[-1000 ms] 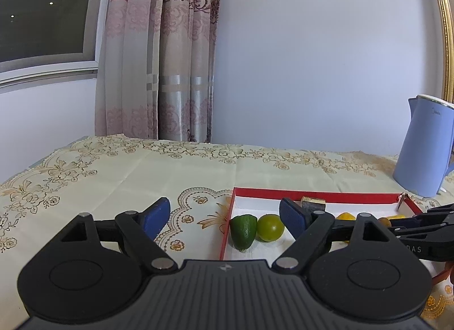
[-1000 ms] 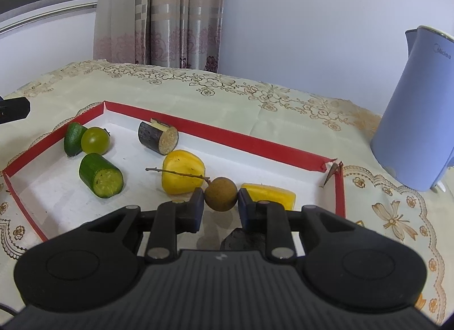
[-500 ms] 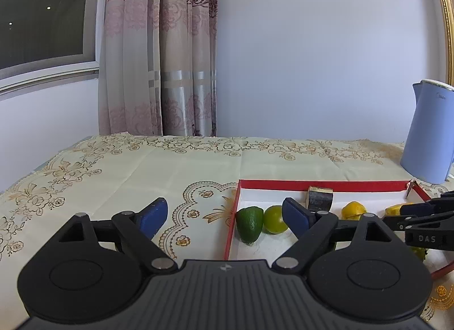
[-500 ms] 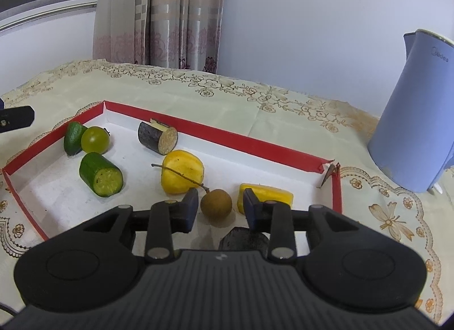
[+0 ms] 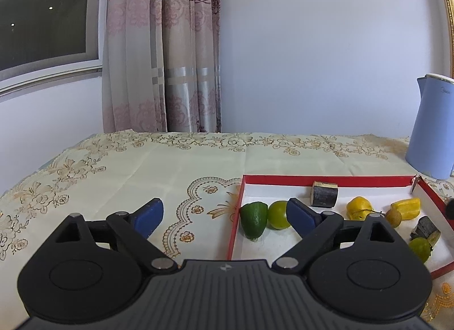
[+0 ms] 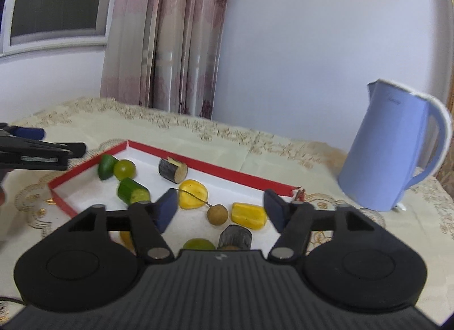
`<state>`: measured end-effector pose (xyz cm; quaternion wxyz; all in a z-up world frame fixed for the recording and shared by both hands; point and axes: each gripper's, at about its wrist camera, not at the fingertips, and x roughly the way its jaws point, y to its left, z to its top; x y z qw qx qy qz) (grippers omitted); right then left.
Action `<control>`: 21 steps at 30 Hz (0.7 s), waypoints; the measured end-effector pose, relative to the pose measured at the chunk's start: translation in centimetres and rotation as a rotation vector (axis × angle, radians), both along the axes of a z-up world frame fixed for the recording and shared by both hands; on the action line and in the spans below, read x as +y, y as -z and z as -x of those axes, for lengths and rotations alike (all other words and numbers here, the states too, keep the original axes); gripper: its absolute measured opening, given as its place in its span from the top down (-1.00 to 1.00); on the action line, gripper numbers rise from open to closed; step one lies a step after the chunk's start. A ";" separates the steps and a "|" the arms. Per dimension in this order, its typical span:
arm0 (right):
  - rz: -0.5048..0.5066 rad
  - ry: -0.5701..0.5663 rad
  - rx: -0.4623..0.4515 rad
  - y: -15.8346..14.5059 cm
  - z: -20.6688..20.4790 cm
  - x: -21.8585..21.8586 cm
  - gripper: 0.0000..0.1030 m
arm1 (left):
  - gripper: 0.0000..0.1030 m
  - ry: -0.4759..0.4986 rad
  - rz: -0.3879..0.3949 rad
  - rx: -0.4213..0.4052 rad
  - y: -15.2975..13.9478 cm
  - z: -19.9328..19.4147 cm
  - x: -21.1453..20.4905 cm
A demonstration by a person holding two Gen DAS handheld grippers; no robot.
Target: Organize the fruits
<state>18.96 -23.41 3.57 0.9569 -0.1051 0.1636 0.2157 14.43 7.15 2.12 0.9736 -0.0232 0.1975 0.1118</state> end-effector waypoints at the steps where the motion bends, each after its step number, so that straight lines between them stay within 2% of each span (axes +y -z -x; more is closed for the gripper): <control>1: -0.009 0.003 -0.014 -0.1 0.8 -0.3 -0.52 | -0.92 0.000 0.003 0.000 0.0 0.0 0.0; 2: -0.021 0.009 -0.025 -0.1 1.6 -0.6 -0.56 | -0.94 0.000 0.005 -0.001 0.0 0.0 0.0; 7: -0.063 0.042 -0.047 0.6 4.7 -1.4 -1.00 | -0.96 0.021 0.011 0.004 -0.1 0.1 -0.4; 16: -0.050 0.076 0.041 4.1 7.1 -1.6 -1.00 | -0.98 0.044 -0.004 0.040 0.3 0.0 -1.7; 21: -0.077 0.083 0.061 4.7 7.1 -1.9 -1.00 | -0.98 0.056 0.003 0.048 -0.1 0.6 -2.2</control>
